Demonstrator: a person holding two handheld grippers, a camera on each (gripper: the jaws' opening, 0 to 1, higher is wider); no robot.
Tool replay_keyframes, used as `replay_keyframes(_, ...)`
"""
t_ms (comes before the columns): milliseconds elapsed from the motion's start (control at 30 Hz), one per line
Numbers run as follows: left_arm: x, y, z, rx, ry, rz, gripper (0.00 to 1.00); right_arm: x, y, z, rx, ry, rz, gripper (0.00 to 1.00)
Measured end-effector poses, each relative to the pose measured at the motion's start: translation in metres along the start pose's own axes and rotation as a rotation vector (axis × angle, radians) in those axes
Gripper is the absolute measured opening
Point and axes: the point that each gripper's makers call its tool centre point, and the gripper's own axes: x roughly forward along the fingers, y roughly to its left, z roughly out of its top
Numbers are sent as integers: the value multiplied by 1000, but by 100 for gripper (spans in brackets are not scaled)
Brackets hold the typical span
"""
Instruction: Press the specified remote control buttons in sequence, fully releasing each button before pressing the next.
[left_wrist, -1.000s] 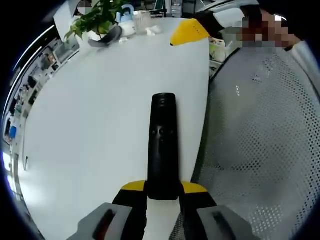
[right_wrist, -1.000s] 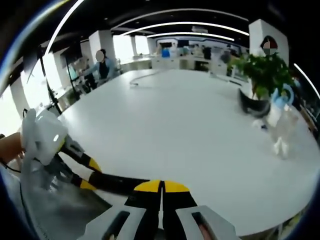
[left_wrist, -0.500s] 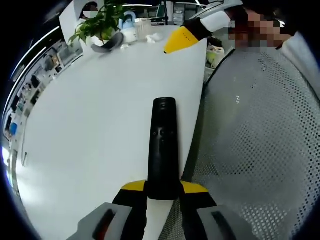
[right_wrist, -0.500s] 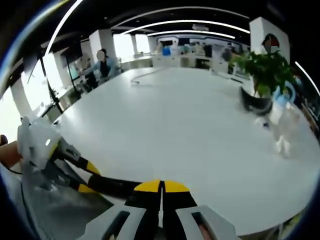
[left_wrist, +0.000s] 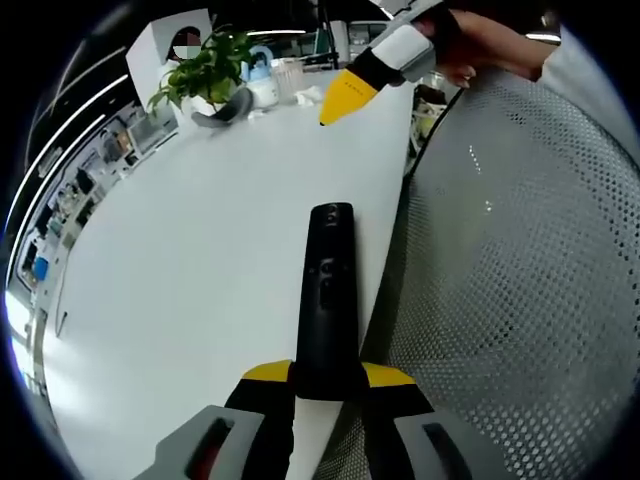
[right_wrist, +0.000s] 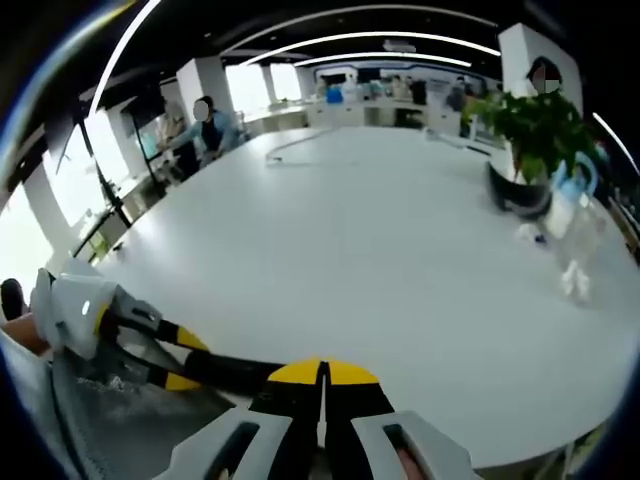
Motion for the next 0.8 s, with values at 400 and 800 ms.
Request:
replay_keyframes(400, 0, 0, 2, -14, -19, -1, 24, 36, 28, 2, 122, 134, 211, 0)
replay_keyframes(800, 0, 0, 2, -12, -25, -4, 25, 48, 20, -42, 139, 338, 166, 0)
